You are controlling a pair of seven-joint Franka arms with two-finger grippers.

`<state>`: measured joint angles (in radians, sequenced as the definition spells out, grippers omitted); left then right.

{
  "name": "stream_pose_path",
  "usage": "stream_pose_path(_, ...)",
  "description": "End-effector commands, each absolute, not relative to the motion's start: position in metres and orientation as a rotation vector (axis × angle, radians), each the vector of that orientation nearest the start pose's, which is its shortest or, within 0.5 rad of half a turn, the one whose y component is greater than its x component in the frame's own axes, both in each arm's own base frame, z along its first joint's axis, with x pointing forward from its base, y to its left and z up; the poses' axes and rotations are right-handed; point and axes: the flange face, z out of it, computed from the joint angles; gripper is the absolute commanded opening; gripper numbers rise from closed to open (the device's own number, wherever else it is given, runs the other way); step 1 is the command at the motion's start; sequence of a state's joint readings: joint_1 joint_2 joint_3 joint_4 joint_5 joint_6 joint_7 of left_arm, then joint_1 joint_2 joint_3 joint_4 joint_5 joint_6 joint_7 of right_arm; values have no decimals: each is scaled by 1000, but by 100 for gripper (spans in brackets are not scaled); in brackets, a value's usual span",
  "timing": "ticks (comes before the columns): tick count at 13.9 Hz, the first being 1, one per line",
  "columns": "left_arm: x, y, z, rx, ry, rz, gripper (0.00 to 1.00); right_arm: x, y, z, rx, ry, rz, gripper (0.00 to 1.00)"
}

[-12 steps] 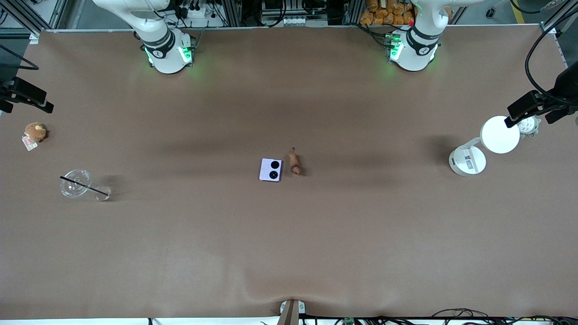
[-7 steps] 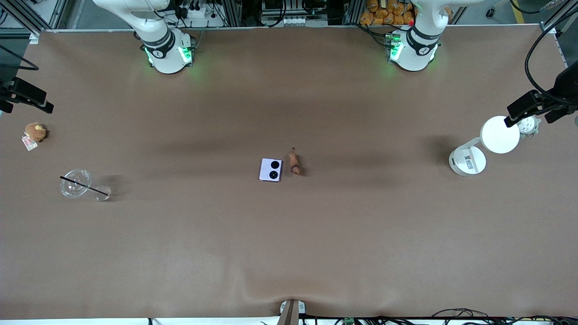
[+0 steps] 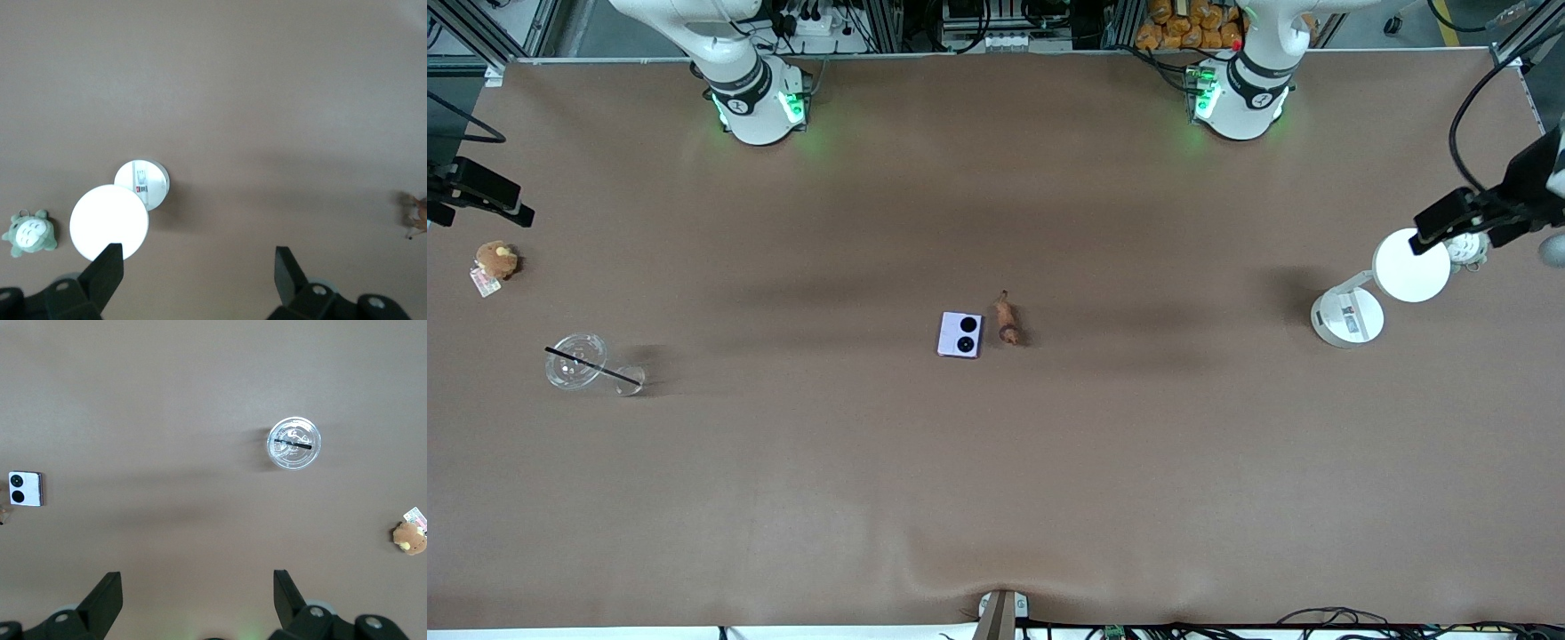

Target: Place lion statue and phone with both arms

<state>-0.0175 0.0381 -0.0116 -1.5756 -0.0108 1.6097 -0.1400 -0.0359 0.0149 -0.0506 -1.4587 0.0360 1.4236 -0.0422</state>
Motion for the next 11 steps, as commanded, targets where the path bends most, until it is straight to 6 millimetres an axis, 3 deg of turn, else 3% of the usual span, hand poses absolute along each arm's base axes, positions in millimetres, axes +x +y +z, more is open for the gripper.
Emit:
stream_pose_path(1,591,-25,558,-3118,-141,176,100,543,-44,656,-3113,89,67,100)
stream_pose_path(3,591,-38,558,-3119,-107,176,100,543,-44,656,-3112,88,67,100)
stream_pose_path(5,592,-66,555,-3131,-32,178,100,543,-45,656,-3112,93,67,100)
stream_pose_path(8,602,-169,551,-3140,189,132,100,544,-45,656,-3112,91,64,100)
stream_pose_path(11,610,-221,529,-3170,289,78,100,545,-45,654,-3113,89,69,100)
